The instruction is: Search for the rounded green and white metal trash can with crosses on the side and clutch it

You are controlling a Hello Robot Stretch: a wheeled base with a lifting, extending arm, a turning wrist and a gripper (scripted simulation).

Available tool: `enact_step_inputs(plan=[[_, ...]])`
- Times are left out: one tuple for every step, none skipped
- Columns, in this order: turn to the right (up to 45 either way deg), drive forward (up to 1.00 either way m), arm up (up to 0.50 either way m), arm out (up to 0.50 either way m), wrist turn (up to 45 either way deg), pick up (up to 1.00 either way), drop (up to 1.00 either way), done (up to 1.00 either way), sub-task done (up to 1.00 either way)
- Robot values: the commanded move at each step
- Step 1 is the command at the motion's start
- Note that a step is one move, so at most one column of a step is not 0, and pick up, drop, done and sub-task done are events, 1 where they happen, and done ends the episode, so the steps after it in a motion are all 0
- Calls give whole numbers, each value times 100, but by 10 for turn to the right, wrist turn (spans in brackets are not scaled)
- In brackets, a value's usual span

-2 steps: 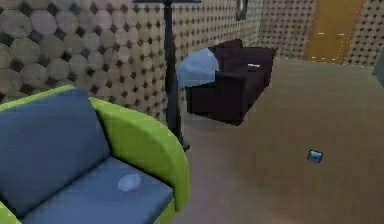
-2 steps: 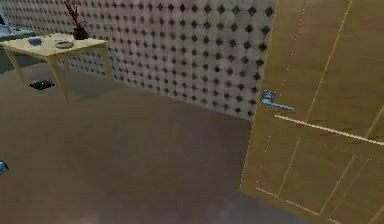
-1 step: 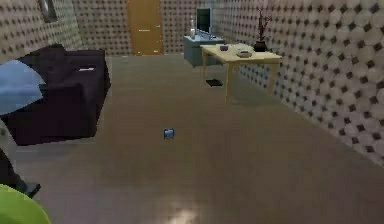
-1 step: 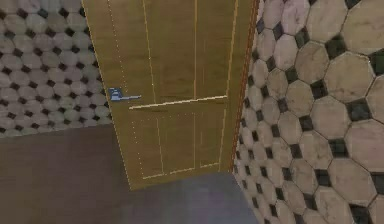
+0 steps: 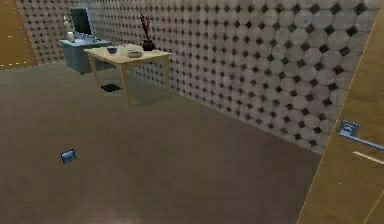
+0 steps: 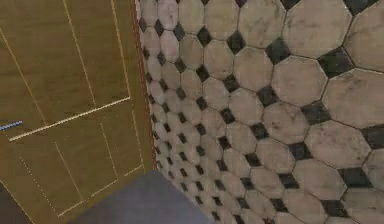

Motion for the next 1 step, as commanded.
enact_step_inputs(plan=[[0,100,0,0,0,0,0,0,0]])
